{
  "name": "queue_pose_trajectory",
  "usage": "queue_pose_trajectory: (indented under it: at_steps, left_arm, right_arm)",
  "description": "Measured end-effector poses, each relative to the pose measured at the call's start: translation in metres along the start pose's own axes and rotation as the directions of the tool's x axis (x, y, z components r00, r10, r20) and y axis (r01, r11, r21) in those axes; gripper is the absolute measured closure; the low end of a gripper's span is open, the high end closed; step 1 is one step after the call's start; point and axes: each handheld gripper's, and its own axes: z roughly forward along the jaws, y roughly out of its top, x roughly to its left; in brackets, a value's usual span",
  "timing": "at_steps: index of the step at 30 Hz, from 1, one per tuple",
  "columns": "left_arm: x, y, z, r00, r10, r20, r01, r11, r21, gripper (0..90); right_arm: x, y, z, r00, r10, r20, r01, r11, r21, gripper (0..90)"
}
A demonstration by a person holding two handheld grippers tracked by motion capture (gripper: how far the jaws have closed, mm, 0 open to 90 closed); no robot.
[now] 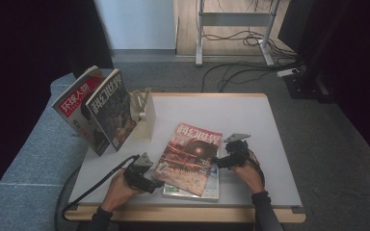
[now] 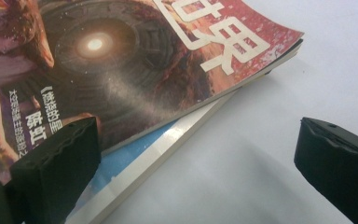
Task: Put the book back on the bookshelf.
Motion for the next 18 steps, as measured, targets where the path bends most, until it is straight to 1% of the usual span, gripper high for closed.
queue_pose_trajectory:
  at_steps: [1,2,3,4,5,6,9,11,12,13,14,15,16,18]
  left_arm:
    - [-0.001,-0.001,0.000,0.9999,0.010,-0.013,-0.010,0.9999,0.006,15.9]
    - [-0.001,-0.001,0.000,0.9996,0.018,-0.021,-0.018,0.9998,0.013,16.5]
    - [-0.001,-0.001,-0.001,0.9997,0.019,-0.016,-0.019,0.9997,0.016,17.5]
    - [-0.001,-0.002,-0.002,0.9998,0.020,0.008,-0.020,0.9997,0.010,21.0]
    - [-0.001,-0.002,-0.003,0.9994,0.030,0.016,-0.030,0.9995,0.010,26.4]
    - [-0.001,-0.002,-0.003,0.9992,0.032,0.022,-0.033,0.9994,0.012,29.2]
    - [-0.002,-0.002,-0.007,0.9986,0.050,0.016,-0.050,0.9986,0.014,35.8]
    - [0.000,-0.004,-0.009,0.9990,0.037,0.023,-0.037,0.9993,-0.008,41.1]
    - [0.001,-0.005,-0.010,0.9994,0.022,0.027,-0.021,0.9995,-0.023,44.3]
    - [0.004,-0.007,-0.011,0.9987,-0.001,0.051,0.003,0.9990,-0.044,47.5]
    - [0.006,-0.009,-0.012,0.9983,-0.017,0.055,0.020,0.9981,-0.059,49.0]
    - [0.007,-0.009,-0.012,0.9970,-0.035,0.069,0.039,0.9971,-0.065,52.4]
    - [0.007,-0.009,-0.011,0.9965,-0.041,0.073,0.046,0.9968,-0.066,52.5]
    - [0.007,-0.009,-0.010,0.9965,-0.039,0.074,0.044,0.9971,-0.063,52.5]
  right_arm:
    - [0.000,-0.001,0.000,1.0000,-0.003,0.000,0.003,1.000,0.003,0.9]
    - [0.001,-0.001,-0.001,1.0000,-0.005,0.001,0.005,1.000,0.005,1.1]
    - [0.001,-0.002,-0.001,1.0000,-0.007,0.000,0.007,1.000,0.006,1.2]
    - [0.001,-0.002,-0.001,0.9999,-0.010,0.001,0.010,1.000,0.006,1.3]
    - [0.002,-0.002,-0.001,0.9999,-0.013,-0.001,0.013,1.000,0.007,1.4]
    - [0.002,-0.003,-0.001,0.9999,-0.015,-0.002,0.015,1.000,0.007,1.4]
    - [0.002,-0.002,-0.001,0.9999,-0.014,-0.001,0.014,1.000,0.009,1.5]
    - [0.002,-0.002,-0.001,0.9999,-0.015,0.002,0.015,1.000,0.010,1.5]
    - [0.002,-0.001,-0.001,0.9999,-0.017,0.000,0.017,1.000,0.010,1.5]
    - [0.002,-0.001,-0.001,0.9998,-0.017,0.001,0.017,1.000,0.009,1.6]
    - [0.001,0.000,-0.001,0.9998,-0.018,0.004,0.018,1.000,0.007,1.7]
    - [0.001,0.000,-0.001,0.9998,-0.018,0.006,0.018,1.000,0.005,1.8]
    - [0.000,0.000,-0.001,0.9998,-0.018,0.009,0.018,1.000,0.005,1.8]
    - [-0.001,0.001,-0.001,0.9998,-0.018,0.013,0.018,1.000,0.008,1.9]
